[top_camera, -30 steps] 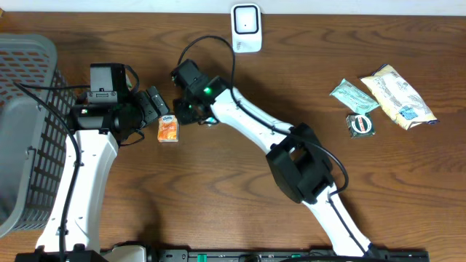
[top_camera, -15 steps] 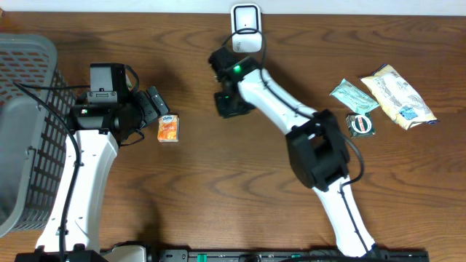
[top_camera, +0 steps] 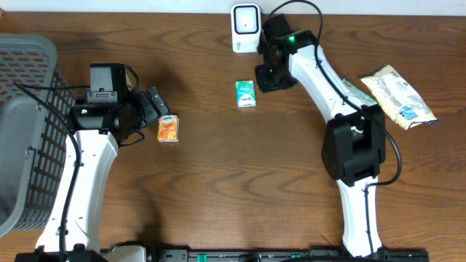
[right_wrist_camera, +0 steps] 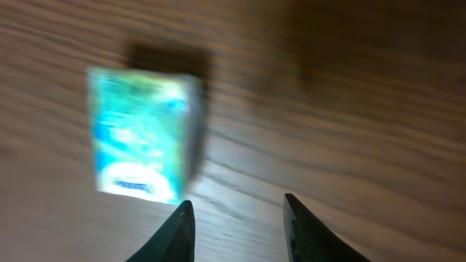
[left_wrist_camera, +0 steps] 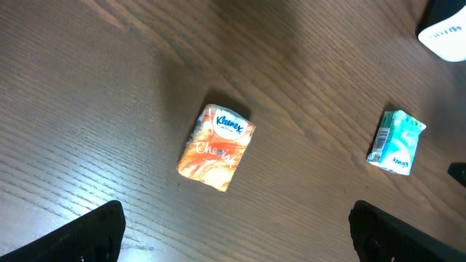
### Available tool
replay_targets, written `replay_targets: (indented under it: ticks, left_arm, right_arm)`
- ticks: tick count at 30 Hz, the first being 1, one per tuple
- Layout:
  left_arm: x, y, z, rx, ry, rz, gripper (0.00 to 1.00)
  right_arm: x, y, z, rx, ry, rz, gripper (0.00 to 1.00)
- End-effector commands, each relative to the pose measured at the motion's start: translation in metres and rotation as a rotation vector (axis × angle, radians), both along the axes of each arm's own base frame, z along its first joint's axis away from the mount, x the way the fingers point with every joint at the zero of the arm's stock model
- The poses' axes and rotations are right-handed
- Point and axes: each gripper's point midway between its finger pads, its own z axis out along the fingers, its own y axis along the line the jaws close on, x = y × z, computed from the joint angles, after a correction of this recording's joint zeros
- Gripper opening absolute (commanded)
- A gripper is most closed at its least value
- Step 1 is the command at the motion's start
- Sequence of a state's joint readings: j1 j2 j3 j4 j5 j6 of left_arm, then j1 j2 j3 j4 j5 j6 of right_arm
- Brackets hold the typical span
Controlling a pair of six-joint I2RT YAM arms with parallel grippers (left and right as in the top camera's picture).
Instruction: Scan the item barcode
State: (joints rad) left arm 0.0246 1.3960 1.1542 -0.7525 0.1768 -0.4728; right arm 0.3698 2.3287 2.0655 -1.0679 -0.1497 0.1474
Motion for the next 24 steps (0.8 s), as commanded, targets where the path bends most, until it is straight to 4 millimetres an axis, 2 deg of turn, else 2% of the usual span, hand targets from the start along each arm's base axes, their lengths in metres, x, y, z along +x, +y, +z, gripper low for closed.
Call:
replay_targets:
  ticks: [1, 3, 7, 9, 10, 16, 24]
  left_arm:
    - [0.0, 0.003, 0.001, 0.011, -0.004, 0.003, 0.98]
    - [0.0, 0.003, 0.001, 0.011, -0.004, 0.003, 0.98]
    - [0.0, 0.003, 0.001, 0.011, -0.004, 0.003, 0.98]
    - [0.0, 0.003, 0.001, 0.011, -0.004, 0.003, 0.97]
    - [0.0, 0.003, 0.001, 0.011, -0.004, 0.003, 0.98]
    - [0.0, 0.003, 0.001, 0.011, -0.004, 0.003, 0.98]
    - [0.0, 0.003, 0.001, 0.011, -0.004, 0.003, 0.98]
  right_arm:
    - [-0.014, 0.063, 0.025, 0.238, -0.001, 0.137, 0.33]
    - [-0.015, 0.083, 0.028, 0.27, -0.025, 0.152, 0.26]
    - [-0.014, 0.099, 0.007, 0.166, -0.045, 0.013, 0.1]
    - [-0.02, 0.108, -0.01, 0.114, -0.041, -0.005, 0.08]
    - [-0.02, 0.107, -0.012, 0.095, -0.046, -0.005, 0.09]
    - [-0.018, 0.073, -0.023, -0.099, -0.078, -0.054, 0.16]
    - [-0.017, 0.037, -0.027, -0.184, -0.043, -0.066, 0.18]
